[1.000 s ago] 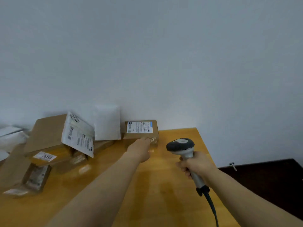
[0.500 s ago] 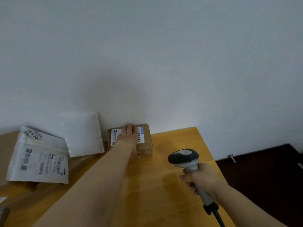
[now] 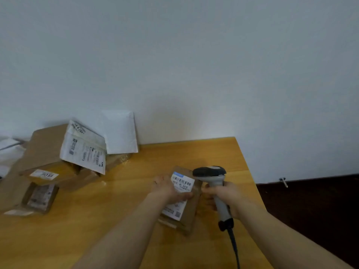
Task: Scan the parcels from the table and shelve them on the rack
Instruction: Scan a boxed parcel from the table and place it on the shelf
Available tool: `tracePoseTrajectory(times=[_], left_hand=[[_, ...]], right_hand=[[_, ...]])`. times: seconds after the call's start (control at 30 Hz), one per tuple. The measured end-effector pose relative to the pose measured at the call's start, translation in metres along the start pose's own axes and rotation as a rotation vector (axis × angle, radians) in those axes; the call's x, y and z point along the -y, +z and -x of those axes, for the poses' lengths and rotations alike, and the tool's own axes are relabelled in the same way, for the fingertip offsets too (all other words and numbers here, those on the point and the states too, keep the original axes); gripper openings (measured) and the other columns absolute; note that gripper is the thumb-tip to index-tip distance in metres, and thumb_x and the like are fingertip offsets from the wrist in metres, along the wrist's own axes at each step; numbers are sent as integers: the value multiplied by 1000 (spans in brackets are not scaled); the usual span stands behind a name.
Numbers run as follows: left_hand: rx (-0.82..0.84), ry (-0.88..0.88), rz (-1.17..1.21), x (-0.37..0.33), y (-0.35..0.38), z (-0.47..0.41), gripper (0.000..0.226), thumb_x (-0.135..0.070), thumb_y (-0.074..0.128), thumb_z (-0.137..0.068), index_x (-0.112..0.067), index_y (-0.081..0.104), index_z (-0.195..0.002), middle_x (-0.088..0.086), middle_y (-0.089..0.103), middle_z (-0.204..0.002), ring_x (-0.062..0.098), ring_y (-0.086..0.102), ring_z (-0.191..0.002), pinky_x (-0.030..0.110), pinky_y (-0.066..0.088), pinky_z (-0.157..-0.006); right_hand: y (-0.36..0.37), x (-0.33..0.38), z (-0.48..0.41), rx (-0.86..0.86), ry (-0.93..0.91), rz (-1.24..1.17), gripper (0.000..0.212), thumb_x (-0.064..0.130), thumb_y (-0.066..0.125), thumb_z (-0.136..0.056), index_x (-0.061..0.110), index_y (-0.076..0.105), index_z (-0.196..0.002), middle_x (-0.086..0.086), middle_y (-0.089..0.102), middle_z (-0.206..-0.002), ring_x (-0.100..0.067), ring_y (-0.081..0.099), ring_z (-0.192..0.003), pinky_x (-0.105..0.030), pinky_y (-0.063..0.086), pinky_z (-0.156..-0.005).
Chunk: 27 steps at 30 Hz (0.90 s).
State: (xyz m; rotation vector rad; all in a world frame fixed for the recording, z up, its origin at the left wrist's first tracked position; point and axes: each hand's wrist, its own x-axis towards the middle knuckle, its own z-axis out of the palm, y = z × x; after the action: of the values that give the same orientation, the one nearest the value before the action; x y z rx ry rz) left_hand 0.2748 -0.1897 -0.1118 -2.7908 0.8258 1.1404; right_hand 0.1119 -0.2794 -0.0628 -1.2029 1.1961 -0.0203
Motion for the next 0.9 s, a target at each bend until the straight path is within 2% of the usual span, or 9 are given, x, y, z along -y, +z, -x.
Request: tracePoseTrajectory(times=[0.07, 0.13, 0.27, 0.33, 0.47, 0.57, 0.67, 0.77, 0.9], left_hand=[[91, -5, 292, 10, 17, 18, 79, -69, 64, -73, -18, 44, -130, 3, 56, -117, 22, 57, -108, 39, 49, -95], [195, 5, 638, 22, 33, 33, 50, -61, 58, -83, -21, 57, -111, 0, 69, -99, 16, 67, -89, 36, 55, -87], [335, -61, 1228, 40, 61, 61, 42, -52, 55, -89, -19, 58, -114, 7, 75, -93, 23, 73, -83, 31, 56, -65], [340, -28, 1422, 51, 68, 70, 39, -39, 59, -87, -24, 52, -122, 13, 73, -100, 30, 71, -90, 38, 58, -68], [261, 78, 1403, 78, 50, 91, 87, -21, 80, -65, -55, 33, -130, 12, 71, -108, 31, 70, -95, 41, 58, -66], [140, 103, 1361, 94, 22, 105, 115, -14, 86, -54, -38, 20, -145, 9, 70, -111, 28, 69, -98, 45, 57, -78], [-31, 93, 1293, 101, -7, 116, 83, -7, 81, -63, -15, 36, -133, 7, 68, -107, 22, 69, -92, 34, 58, -73], [-141, 76, 1230, 105, -24, 124, 49, -4, 78, -70, -17, 52, -110, 1, 69, -101, 20, 66, -96, 25, 55, -61], [-230, 62, 1208, 112, -33, 129, 43, -5, 78, -71, -19, 55, -105, 0, 67, -104, 19, 63, -96, 27, 52, -65]], right_hand=[[6, -11, 5, 20, 30, -51, 31, 16, 80, -77, 8, 61, -101, -13, 67, -97, -29, 64, -85, -39, 54, -72], [13, -21, 9, 59, 52, -66, 30, 18, 80, -76, 13, 59, -96, -10, 66, -94, -26, 63, -83, -37, 52, -67], [24, -34, 18, 104, 32, -8, 32, 19, 81, -74, 20, 55, -92, -6, 66, -93, -22, 63, -84, -33, 47, -64], [27, -33, 26, 134, 11, 24, 33, 18, 80, -74, 21, 53, -94, -5, 65, -95, -21, 62, -85, -32, 47, -64], [26, -18, 43, 185, -58, 57, 40, 18, 82, -71, 16, 57, -102, -7, 67, -97, -24, 64, -87, -34, 51, -65], [29, -4, 54, 193, -166, 66, 51, 18, 82, -71, 10, 59, -116, -10, 68, -104, -27, 63, -94, -39, 52, -74], [34, 6, 68, 250, -239, 131, 44, 19, 81, -74, 12, 61, -113, -7, 67, -100, -24, 64, -89, -38, 54, -70], [33, 10, 79, 415, -243, 100, 30, 14, 78, -77, 4, 63, -101, -8, 68, -72, -19, 63, -59, -31, 54, -57], [34, 13, 91, 432, -322, 156, 10, 9, 74, -79, 7, 64, -80, -3, 58, -53, -13, 51, -44, -26, 47, -48]])
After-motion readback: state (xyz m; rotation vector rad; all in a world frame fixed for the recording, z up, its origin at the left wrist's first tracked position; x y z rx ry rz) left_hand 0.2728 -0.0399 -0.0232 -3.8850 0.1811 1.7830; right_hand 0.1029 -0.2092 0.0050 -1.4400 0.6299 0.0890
